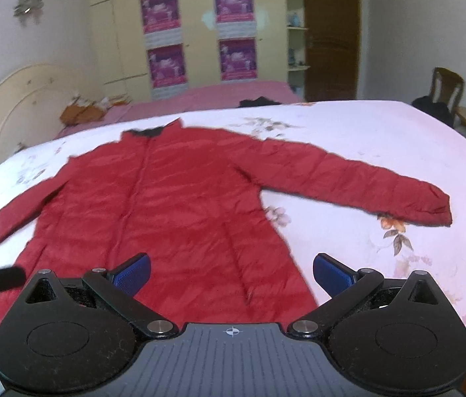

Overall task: Fold large clothes
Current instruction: 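Grasp the red jacket sleeve cuff with the right gripper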

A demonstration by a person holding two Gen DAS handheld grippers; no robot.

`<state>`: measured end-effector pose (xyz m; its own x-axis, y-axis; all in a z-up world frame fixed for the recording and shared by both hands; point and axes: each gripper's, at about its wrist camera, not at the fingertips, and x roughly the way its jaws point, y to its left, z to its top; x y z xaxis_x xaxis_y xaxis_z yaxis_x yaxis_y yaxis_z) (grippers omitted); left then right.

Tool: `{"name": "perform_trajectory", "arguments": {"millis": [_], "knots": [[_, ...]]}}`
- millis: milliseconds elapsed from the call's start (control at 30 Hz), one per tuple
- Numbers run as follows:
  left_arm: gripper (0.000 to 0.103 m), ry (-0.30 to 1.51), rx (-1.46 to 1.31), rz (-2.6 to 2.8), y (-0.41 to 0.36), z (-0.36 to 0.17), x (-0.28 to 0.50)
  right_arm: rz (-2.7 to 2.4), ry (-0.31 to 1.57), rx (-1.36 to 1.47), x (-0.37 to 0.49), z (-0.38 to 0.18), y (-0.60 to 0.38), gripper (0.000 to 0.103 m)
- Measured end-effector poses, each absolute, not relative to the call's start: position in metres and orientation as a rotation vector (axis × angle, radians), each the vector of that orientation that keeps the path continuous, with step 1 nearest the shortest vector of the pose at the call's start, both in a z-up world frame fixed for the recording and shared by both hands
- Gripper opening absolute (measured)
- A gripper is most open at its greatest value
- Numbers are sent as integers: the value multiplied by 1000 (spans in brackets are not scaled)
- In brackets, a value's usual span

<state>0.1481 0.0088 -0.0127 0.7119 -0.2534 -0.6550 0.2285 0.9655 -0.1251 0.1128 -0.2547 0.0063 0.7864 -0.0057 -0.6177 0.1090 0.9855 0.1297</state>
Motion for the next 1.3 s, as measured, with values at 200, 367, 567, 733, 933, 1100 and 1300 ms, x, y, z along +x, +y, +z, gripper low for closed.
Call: {"name": "perform_trajectory", "arguments": {"millis": [200, 367, 567, 733, 933, 1100, 1300], "knots": [[92, 719, 3, -267, 8, -21, 191, -209, 611, 237, 137, 0, -293, 103], [87, 708, -16, -252, 5, -28, 215, -332, 571, 289, 147, -2, -338, 86], [92, 729, -53, -202, -1, -41, 245, -429, 588, 417, 161, -17, -401, 65], [93, 761, -62, -160, -14, -47, 273, -484, 603, 617, 179, -49, -463, 65], [93, 780, -28, -138, -46, -53, 309, -532, 599, 812, 188, -91, -519, 65], [93, 793, -9, -138, -68, -61, 330, -530, 568, 890, 186, -106, -535, 48], [92, 809, -22, -107, -72, -70, 344, -532, 540, 886, 182, -101, -541, 38]]}}
